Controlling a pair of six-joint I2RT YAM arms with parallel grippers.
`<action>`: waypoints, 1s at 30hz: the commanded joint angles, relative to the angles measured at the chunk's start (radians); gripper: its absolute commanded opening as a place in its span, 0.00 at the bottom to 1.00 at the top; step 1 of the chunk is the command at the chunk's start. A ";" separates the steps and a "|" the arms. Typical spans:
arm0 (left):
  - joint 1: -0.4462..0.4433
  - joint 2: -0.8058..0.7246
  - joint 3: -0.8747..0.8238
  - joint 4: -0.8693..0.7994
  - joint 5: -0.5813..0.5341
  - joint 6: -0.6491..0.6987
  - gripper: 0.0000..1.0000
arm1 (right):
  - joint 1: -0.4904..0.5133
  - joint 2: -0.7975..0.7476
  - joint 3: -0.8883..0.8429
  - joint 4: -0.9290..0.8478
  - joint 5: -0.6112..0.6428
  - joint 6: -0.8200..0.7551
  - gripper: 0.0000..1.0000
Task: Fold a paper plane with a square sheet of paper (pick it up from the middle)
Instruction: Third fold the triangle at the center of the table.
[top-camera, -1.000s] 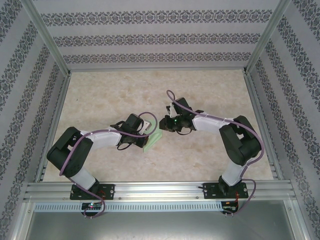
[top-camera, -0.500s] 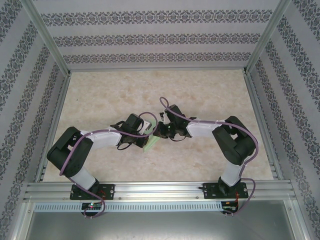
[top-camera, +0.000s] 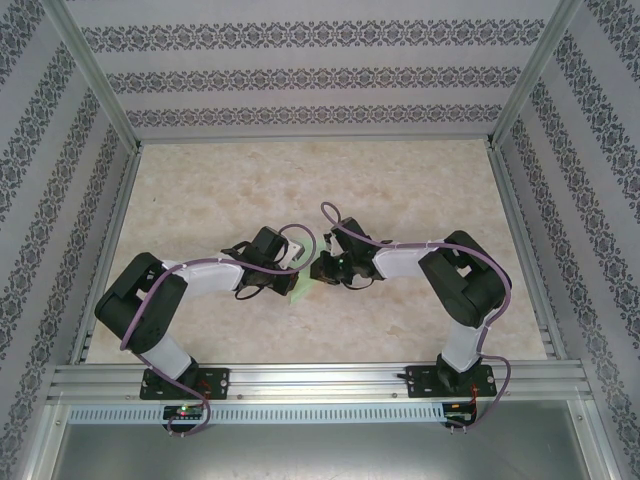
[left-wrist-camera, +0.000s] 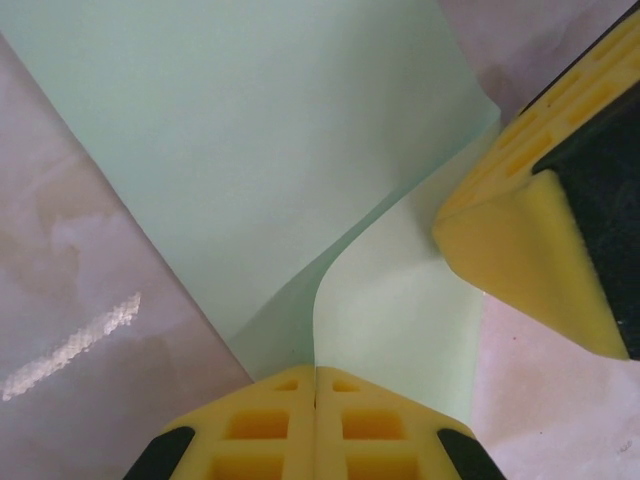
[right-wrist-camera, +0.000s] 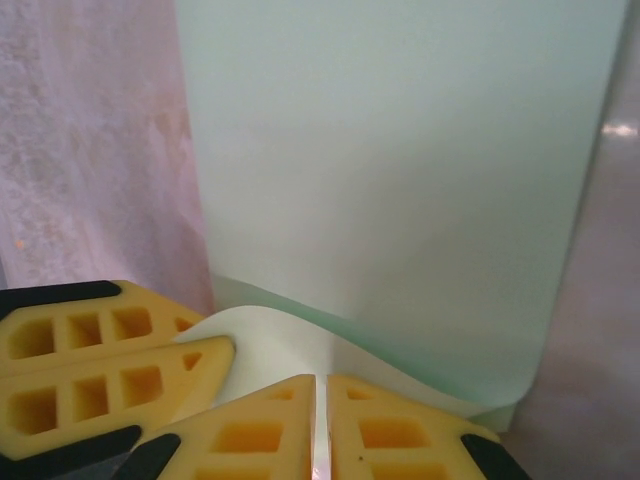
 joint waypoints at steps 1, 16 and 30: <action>0.011 0.026 0.016 -0.015 0.015 0.028 0.03 | -0.009 -0.007 -0.018 -0.007 0.039 -0.003 0.12; 0.011 0.049 0.029 -0.030 0.022 0.031 0.03 | -0.035 -0.113 -0.053 0.043 0.040 0.037 0.12; 0.011 0.048 0.028 -0.030 0.019 0.031 0.02 | -0.052 -0.005 -0.012 -0.037 0.096 0.032 0.12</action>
